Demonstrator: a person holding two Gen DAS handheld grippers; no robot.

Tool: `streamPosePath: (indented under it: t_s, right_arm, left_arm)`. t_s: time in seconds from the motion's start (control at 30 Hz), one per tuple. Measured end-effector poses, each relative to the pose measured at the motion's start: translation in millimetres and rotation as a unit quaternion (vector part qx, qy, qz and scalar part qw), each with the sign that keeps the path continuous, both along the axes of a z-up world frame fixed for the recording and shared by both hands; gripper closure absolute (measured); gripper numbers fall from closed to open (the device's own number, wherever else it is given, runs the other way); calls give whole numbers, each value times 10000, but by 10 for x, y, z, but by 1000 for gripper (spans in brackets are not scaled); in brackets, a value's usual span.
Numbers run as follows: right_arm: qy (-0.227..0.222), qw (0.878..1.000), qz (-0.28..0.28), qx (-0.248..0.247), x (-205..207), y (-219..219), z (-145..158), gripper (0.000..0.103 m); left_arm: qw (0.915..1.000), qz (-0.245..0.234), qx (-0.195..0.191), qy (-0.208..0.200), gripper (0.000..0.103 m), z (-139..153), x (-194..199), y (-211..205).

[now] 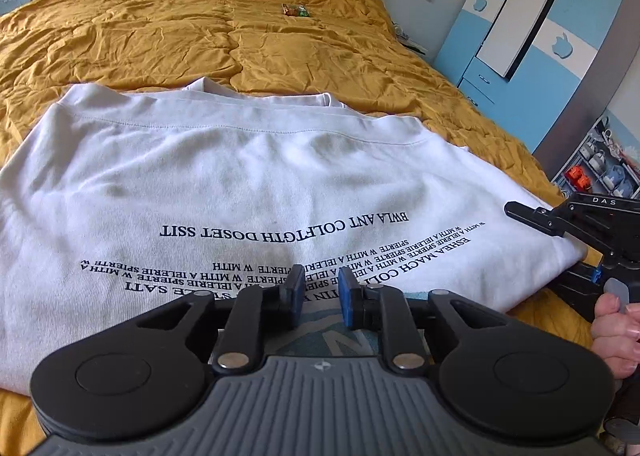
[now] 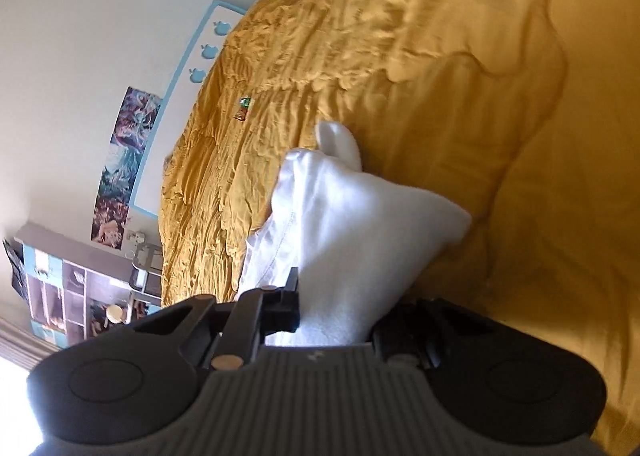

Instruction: Fold small clothes

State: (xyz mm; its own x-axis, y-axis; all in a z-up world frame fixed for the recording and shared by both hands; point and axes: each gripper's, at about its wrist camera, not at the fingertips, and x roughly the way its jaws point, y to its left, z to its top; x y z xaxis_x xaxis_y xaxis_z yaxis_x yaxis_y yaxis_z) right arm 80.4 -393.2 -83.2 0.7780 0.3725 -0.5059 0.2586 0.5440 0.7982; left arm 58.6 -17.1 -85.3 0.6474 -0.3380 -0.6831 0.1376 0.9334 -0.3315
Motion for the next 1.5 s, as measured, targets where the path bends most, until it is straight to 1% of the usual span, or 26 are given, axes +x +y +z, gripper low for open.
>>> streamPosePath:
  t_s: [0.07,0.13,0.23,0.27,0.3,0.4,0.43,0.53,0.67,0.73,0.83,0.9,0.97,1.07,1.13,1.2,1.23,1.27,1.3,1.33,1.37,1.4,1.43,1.47,1.5]
  right_arm:
    - [-200,9990,111,-379,29,124,174,94]
    - [-399,9967,252,-661,45,234,319,94]
    - [-760,9896,407,-1148,27,440,552,94]
    - [-892,9871,450,-1248,15,508,628,95]
    - [-1010,9849,499,-1313,12,571,690,95]
    - [-1315,9769,676,-1541,-8,742,870,95]
    - [-1415,9731,737,-1660,-5,817,948,95]
    - [-1681,9626,885,-1930,-41,1028,1111,95]
    - [-2080,9487,1125,-2100,-83,1285,1316,95]
    - [-2214,9417,1250,-2204,-94,1412,1392,95]
    - [-2400,9308,1435,-2353,-99,1655,1495,95]
    - [-2497,9245,1541,-2435,-105,1807,1525,95]
    - [-2600,9163,1724,-2510,-109,1969,1535,95]
    - [-2773,9057,1977,-2526,-109,2187,1503,95]
    - [-2846,8951,2134,-2690,-138,2339,1480,95]
    - [-2997,8745,2375,-2983,-189,2533,1438,95]
    - [-3065,8622,2531,-3139,-218,2640,1412,95]
    - [-3125,8482,2703,-3313,-256,2744,1378,95]
    - [-3189,8292,2922,-3542,-301,2864,1329,95]
    - [-3258,8059,3166,-3796,-368,2999,1256,95]
    - [-3313,7853,3363,-4005,-423,3107,1196,95]
    - [-3413,7522,3614,-4324,-498,3260,1071,95]
    - [-3491,7159,3864,-4651,-583,3425,921,95]
    - [-3492,6849,4102,-4907,-642,3581,763,95]
    - [-3412,6633,4305,-5083,-675,3699,610,95]
  left_arm:
    - [9995,-174,-155,228,80,-34,48,47]
    - [9986,-286,-231,381,80,-53,92,90]
    - [9967,-171,-609,514,80,-36,94,206]
    - [9965,-170,-629,524,79,-20,81,224]
    - [9970,-199,-541,519,79,5,69,223]
    - [9985,-226,-109,477,76,131,12,207]
    - [9987,-200,-12,478,73,177,-9,216]
    - [9988,-106,162,461,72,309,-81,302]
    - [9985,209,204,462,71,443,-191,563]
    - [9976,448,199,488,71,490,-254,753]
    - [9950,881,86,465,71,538,-381,1090]
    - [9936,1049,32,414,70,556,-474,1326]
    - [9945,1003,34,283,68,569,-563,1526]
    - [9901,1388,56,188,68,584,-688,1841]
    - [9855,1688,37,198,68,586,-747,2053]
    - [9800,1983,-44,180,68,593,-798,2265]
    - [9772,2116,-86,167,68,597,-825,2355]
    - [9743,2243,-125,151,68,604,-853,2438]
    - [9713,2369,-165,125,68,612,-883,2523]
    - [9689,2465,-194,99,68,623,-901,2587]
    - [9668,2545,-217,70,68,632,-931,2640]
    - [9651,2609,-232,46,68,641,-950,2684]
    - [9640,2646,-237,36,68,648,-960,2709]
    - [9634,2671,-231,52,68,646,-966,2731]
    - [9630,2684,-217,80,68,652,-971,2737]
